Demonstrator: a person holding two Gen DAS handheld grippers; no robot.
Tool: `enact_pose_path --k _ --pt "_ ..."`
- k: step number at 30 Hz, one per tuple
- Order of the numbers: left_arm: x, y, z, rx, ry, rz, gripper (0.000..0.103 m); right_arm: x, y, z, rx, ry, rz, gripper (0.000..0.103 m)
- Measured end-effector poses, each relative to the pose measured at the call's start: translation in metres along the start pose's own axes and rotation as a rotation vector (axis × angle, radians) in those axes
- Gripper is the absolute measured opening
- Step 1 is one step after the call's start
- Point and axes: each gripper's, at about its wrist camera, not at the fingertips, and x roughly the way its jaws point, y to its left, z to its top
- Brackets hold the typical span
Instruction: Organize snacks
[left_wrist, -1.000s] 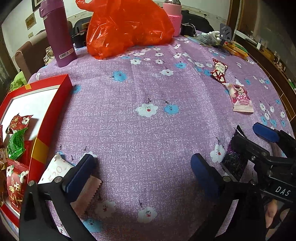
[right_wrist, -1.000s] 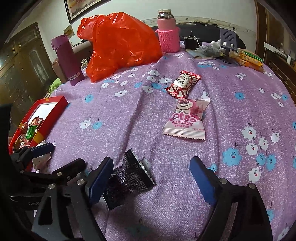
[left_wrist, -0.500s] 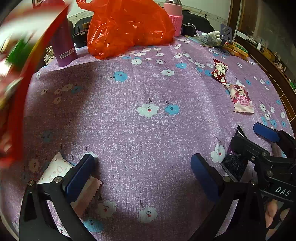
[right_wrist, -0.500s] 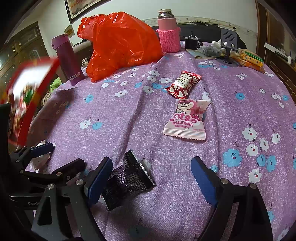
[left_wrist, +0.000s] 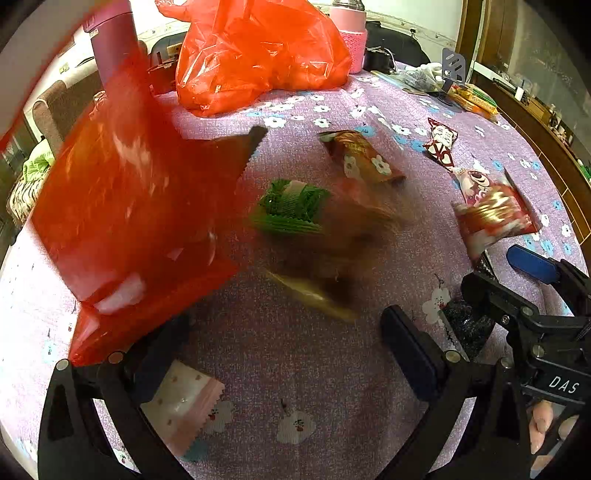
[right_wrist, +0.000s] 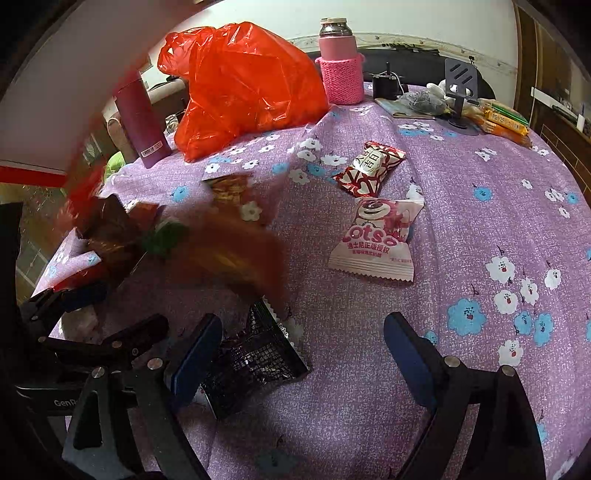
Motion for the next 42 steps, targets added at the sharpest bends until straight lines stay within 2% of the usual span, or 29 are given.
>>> enact_pose_path --k 12,19,42 --pt "0.0 0.0 -0.002 0.001 0.0 0.002 0.103 -0.001 0.001 0.001 0.009 0.009 0.0 0.091" --pt "0.001 -0.003 -0.001 0.002 0.001 0.002 0.103 -0.01 -0.022 0.007 0.157 -0.012 0.125 0.091" --pt "-0.001 -0.003 -0.001 -0.002 0.002 0.003 0.103 -0.034 -0.033 0.014 0.21 -0.145 0.111 0.091"
